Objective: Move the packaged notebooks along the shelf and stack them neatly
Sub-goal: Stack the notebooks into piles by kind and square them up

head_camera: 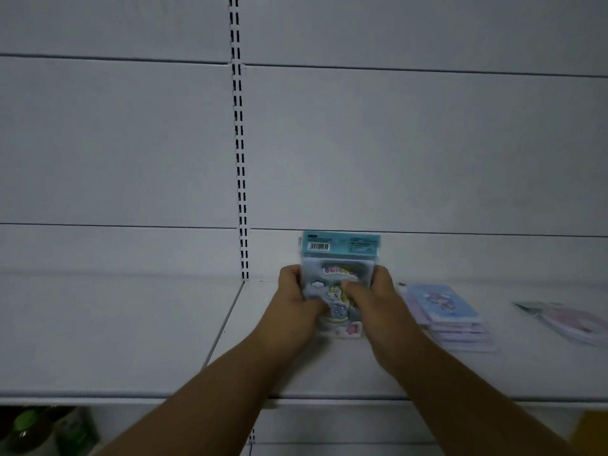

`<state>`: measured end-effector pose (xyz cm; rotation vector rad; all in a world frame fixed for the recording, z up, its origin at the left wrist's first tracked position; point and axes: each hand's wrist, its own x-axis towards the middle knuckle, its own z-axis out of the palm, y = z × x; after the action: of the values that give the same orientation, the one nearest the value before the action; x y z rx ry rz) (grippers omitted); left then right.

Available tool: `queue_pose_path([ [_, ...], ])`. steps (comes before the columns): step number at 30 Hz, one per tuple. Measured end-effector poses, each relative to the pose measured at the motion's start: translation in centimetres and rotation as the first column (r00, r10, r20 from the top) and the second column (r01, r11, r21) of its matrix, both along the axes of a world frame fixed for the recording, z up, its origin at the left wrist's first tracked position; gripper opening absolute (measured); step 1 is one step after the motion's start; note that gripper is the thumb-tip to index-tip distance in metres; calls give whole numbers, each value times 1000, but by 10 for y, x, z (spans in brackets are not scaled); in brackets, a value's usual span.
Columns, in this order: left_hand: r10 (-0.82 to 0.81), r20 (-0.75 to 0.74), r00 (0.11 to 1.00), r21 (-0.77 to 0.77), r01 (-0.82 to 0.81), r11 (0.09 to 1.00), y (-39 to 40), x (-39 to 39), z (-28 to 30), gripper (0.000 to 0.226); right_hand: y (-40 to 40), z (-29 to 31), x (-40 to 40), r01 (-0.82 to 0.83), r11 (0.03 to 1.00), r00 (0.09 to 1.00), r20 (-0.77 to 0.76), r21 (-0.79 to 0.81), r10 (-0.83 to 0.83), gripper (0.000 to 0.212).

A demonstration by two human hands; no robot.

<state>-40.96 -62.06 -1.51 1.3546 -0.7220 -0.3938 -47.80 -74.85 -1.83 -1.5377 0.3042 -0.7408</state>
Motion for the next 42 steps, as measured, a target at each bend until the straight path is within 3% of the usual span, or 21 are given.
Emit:
queue_pose_path([
  [6, -72, -109, 991, 20, 74, 997, 4, -3, 1, 38, -6, -10, -10, -115, 993, 992, -53, -29, 113, 24],
  [10, -68, 18, 998, 68, 66, 995, 5, -5, 2, 38, -3, -10, -13, -119, 991, 990, -87, -67, 113, 23],
  [14, -94, 145, 985, 182, 67, 981, 13, 4, 2, 38, -11, -3, -20, -173, 961, 973, -190, -217, 132, 28],
  [17, -84, 288, 954, 320, -13, 947, 20, 16, 5, 33, -21, -1, -27, -214, 914, 959, -253, -345, 129, 29],
  [20, -30, 365, 930, 360, -111, 926, 18, 24, 5, 27, -25, 1, -26, -170, 889, 957, -287, -426, 45, 23],
  [22, 5, 342, 940, 366, -138, 920, 15, 29, 6, 24, -27, 6, -20, -107, 897, 954, -297, -429, -29, 15],
  [25, 39, 171, 984, 402, -106, 910, 10, 37, 12, 28, -28, 15, -9, -48, 932, 926, -366, -359, -94, 17],
  [27, 66, 166, 984, 489, -140, 861, 4, 43, 13, 24, -28, 18, 0, -44, 943, 884, -453, -329, -117, 25],
  [29, 80, 270, 959, 581, -229, 781, -1, 50, 13, 19, -27, 21, 7, -26, 963, 856, -504, -270, -118, 34],
  [33, 35, 359, 932, 704, -296, 645, -7, 61, 7, 37, -26, 24, 18, -13, 962, 778, -607, -271, -161, 33],
  [36, -18, 495, 869, 736, -408, 540, -10, 64, 2, 49, -25, 23, 21, -47, 917, 702, -667, -395, -251, 36],
  [38, -20, 538, 843, 716, -444, 538, -9, 61, 0, 52, -26, 21, 19, -52, 869, 699, -640, -493, -321, 40],
  [42, 11, 619, 786, 631, -506, 588, 8, 49, 1, 49, -22, 13, -3, -75, 633, 773, -446, -771, -452, 41],
])
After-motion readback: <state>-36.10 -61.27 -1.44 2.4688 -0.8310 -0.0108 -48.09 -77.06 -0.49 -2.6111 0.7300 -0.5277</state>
